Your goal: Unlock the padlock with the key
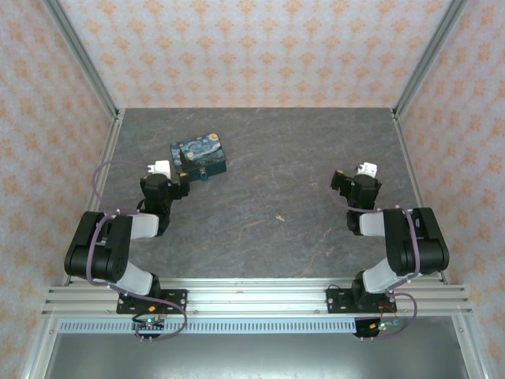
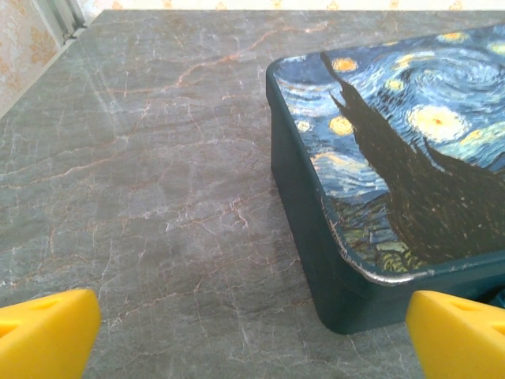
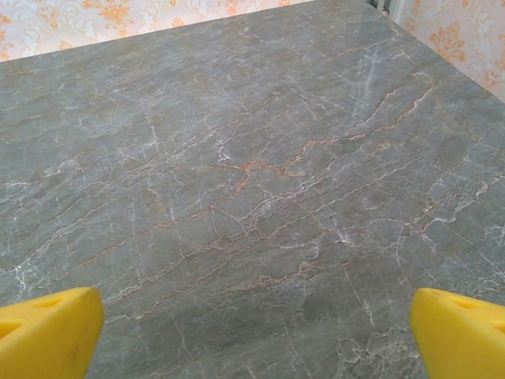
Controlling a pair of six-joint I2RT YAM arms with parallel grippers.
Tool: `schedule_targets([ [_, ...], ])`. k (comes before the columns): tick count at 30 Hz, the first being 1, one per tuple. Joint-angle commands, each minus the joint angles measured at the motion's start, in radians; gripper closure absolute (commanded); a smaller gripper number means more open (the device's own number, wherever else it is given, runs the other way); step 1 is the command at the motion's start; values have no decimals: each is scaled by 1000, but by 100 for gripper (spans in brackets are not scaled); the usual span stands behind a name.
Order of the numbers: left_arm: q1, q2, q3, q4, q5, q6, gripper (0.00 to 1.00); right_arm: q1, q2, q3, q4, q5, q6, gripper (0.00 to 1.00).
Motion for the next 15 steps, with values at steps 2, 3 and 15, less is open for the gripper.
schedule_targets([
  [2,5,-96,102,-191,-17,3,0,-8,-144,64,-190,26,9,1],
  [3,4,-125,106,-216,-25,0,0,-8,-185,83,-251,33,14,1],
  [15,6,-334,233,-591,-157,-321,0,-16,-481,186,-596,-282,502,1],
])
